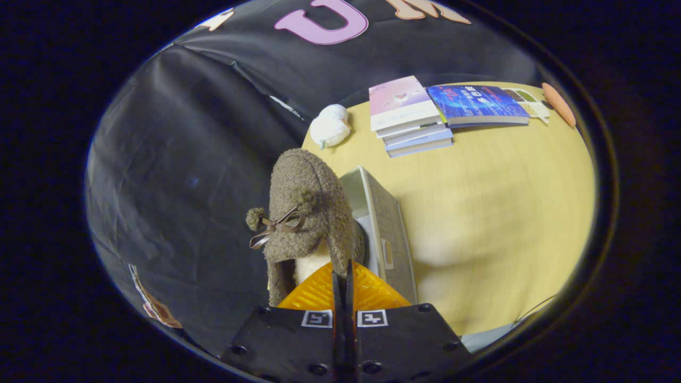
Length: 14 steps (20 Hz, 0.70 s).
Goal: Open the storage box then place both shoes into the box .Put the left shoe in first, then the right shoe, with the right side of both shoes facing outward in a uniform manner.
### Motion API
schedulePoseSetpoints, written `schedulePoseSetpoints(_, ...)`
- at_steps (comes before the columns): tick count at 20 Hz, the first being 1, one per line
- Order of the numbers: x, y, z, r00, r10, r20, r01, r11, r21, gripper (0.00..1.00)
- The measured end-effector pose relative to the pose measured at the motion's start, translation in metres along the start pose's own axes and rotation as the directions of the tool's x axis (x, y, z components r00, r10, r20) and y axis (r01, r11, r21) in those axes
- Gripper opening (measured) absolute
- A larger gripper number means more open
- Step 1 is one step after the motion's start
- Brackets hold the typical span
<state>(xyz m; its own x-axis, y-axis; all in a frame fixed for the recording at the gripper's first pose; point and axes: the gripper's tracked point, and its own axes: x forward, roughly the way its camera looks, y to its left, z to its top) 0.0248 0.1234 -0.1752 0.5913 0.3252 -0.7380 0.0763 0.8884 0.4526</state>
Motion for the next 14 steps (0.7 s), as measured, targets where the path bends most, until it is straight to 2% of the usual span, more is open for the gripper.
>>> schedulePoseSetpoints(9, 0.015, -0.023, -0.023, 0.994, -0.105, -0.033, 0.105, 0.994, -0.010, 0.03)
schedulePoseSetpoints(14, 0.022, -0.021, -0.022, 0.994, -0.105, -0.031, 0.105, 0.994, 0.016, 0.04)
